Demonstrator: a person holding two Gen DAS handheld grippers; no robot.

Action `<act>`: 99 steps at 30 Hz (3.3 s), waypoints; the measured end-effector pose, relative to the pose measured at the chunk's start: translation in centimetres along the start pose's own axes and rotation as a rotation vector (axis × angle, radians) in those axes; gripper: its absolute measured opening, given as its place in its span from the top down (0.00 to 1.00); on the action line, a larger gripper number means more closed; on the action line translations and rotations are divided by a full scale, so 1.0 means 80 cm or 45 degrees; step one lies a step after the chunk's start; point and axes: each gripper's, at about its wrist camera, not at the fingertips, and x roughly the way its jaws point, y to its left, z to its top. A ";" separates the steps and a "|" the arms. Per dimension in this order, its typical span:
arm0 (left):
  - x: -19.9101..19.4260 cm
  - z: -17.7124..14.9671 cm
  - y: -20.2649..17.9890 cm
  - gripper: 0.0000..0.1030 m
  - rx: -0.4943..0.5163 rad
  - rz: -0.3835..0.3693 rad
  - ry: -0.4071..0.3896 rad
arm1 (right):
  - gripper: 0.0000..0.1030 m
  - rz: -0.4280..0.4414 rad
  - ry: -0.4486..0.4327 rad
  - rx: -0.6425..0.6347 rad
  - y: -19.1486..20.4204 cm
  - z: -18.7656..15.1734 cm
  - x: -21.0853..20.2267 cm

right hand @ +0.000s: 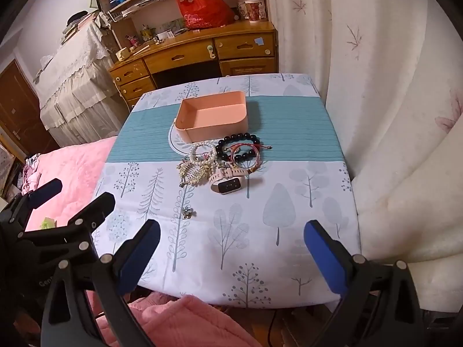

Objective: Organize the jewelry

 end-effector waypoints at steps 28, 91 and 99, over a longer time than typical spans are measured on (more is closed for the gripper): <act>-0.005 -0.004 -0.002 0.01 -0.008 0.015 -0.012 | 0.03 -0.014 -0.006 -0.011 0.000 -0.003 -0.002; 0.212 -0.030 -0.003 0.25 0.650 -0.528 0.228 | 0.03 -0.106 -0.073 -0.501 0.030 -0.040 0.201; 0.237 -0.045 -0.055 0.43 0.848 -0.598 0.268 | 0.12 0.015 -0.031 -0.677 0.028 -0.037 0.250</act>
